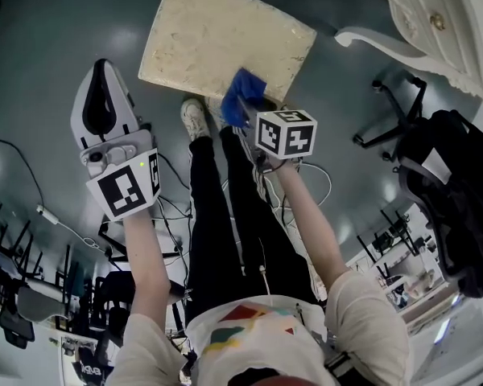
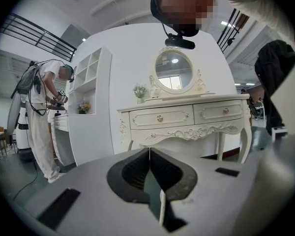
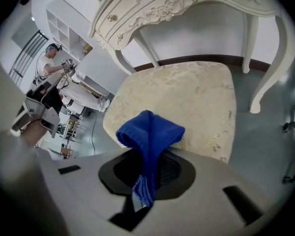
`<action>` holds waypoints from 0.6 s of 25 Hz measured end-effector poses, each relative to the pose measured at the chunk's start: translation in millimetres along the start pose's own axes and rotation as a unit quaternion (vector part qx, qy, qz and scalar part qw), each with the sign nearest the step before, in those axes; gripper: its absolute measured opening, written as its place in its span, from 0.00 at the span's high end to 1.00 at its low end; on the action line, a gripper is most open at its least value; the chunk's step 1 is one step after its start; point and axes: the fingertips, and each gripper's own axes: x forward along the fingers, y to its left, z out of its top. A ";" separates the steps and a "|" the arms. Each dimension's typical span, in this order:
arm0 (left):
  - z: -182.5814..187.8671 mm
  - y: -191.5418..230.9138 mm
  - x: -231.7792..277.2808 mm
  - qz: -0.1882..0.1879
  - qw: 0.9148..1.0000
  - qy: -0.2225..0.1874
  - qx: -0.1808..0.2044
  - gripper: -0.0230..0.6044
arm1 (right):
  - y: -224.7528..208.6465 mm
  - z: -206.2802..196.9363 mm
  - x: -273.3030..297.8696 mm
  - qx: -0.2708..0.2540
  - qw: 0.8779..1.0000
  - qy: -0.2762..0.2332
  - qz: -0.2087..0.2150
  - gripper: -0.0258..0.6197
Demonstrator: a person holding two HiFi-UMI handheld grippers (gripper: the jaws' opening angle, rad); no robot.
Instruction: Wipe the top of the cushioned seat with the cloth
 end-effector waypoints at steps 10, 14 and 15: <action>9.8 -32.1 18.1 -0.033 0.999 -0.010 0.010 0.96 | -66.5 -24.3 -44.4 0.021 0.998 0.010 -0.053 0.90; 12.7 -42.3 24.2 -0.043 0.999 -0.012 0.011 0.96 | -87.0 -34.6 -53.9 0.021 0.997 0.018 -0.077 0.91; 12.4 -44.5 25.4 -0.046 0.999 -0.012 0.012 0.96 | -90.7 -37.0 -55.1 0.021 0.996 0.020 -0.081 0.91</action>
